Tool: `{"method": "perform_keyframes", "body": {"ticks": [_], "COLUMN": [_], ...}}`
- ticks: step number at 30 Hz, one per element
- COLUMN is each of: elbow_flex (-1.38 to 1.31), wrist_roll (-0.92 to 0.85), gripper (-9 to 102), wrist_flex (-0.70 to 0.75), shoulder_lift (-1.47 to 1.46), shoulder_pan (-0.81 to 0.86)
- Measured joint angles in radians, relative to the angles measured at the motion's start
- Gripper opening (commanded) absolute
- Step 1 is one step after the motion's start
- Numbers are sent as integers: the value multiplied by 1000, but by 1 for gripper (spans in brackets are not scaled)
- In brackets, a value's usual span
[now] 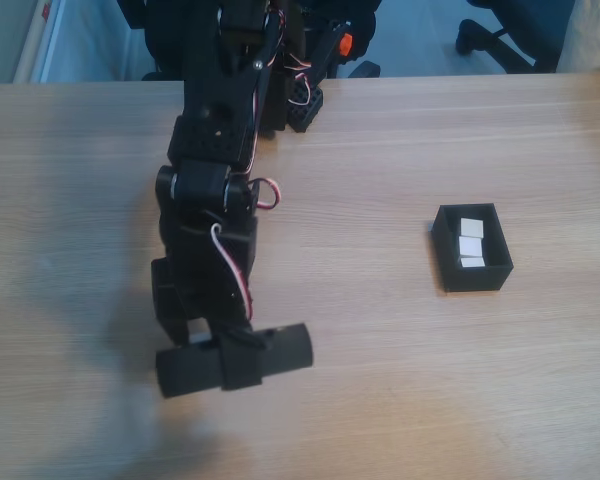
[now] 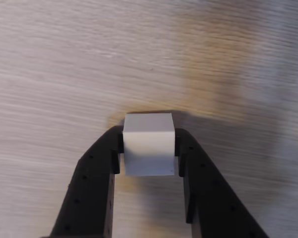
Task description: Pick blocks and place them in the box.
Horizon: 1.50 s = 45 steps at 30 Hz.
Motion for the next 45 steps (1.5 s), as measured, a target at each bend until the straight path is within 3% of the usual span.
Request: {"method": "perform_keyframes", "body": {"ticks": [7,18,24,32,38,45], "elbow_flex": [259,506,506,442,356,336], "wrist_roll": [133,436,635,874,968,1003], "gripper": [2,4,2,3,5,17], "wrist_flex": [37,91,54,32,54,60], "shoulder_lift": [321,676,698,646,551,514], "shoulder_pan": [-143,-503,-707,-851,-876,-888]}}
